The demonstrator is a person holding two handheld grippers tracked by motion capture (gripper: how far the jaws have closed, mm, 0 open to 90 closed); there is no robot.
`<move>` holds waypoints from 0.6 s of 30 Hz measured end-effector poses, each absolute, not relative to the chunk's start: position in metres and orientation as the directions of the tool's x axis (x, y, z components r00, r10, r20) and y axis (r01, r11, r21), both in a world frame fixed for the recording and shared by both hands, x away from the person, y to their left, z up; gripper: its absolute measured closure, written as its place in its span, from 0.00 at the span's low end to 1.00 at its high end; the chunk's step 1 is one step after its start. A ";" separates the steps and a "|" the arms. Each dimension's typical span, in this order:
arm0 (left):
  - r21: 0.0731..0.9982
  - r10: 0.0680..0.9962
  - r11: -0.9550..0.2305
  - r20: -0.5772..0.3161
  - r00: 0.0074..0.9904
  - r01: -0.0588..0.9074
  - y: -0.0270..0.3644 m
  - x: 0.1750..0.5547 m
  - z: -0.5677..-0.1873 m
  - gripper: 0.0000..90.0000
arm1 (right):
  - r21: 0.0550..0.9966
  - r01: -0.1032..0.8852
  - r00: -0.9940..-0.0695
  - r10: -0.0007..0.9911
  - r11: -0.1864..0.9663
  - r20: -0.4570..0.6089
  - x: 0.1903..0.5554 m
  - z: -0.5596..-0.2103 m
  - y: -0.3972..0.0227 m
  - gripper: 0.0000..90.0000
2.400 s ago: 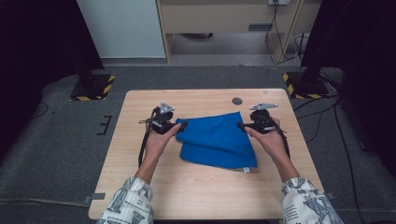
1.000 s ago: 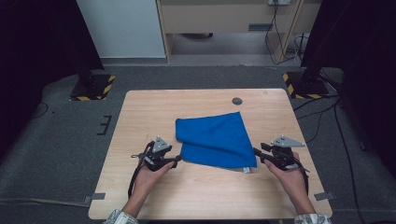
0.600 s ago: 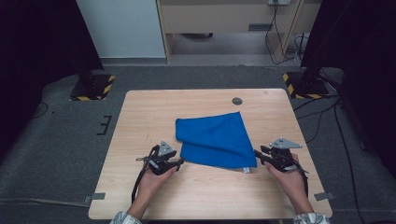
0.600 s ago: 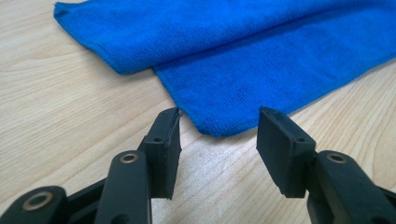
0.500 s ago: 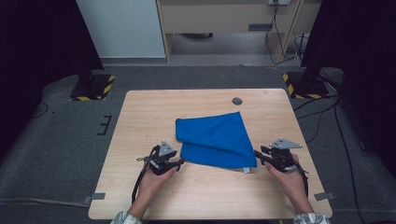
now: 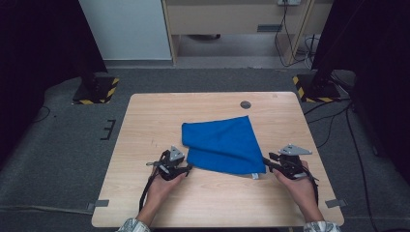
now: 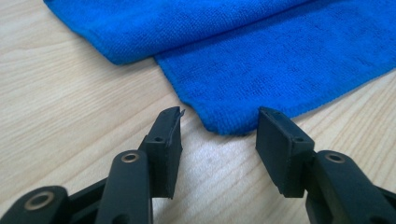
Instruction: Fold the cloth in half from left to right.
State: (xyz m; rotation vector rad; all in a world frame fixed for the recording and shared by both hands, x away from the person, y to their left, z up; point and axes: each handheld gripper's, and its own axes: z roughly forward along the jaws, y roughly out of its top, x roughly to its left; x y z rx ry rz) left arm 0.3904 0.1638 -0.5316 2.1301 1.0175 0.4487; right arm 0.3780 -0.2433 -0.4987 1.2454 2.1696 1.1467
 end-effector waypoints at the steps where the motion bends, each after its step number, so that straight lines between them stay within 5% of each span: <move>1: 0.733 0.778 -0.430 0.005 0.628 0.527 0.163 0.391 -0.531 0.56 | 0.805 0.527 -0.532 0.844 0.272 0.062 0.378 -0.499 -0.243 0.67; 11: 0.732 0.746 -0.464 0.019 0.666 0.499 0.158 0.393 -0.530 0.95 | 0.803 0.523 -0.554 0.830 0.286 0.065 0.377 -0.498 -0.237 0.68; 18: 0.718 0.740 -0.476 0.014 0.673 0.508 0.163 0.386 -0.525 0.96 | 0.799 0.527 -0.551 0.832 0.288 0.063 0.377 -0.498 -0.237 0.68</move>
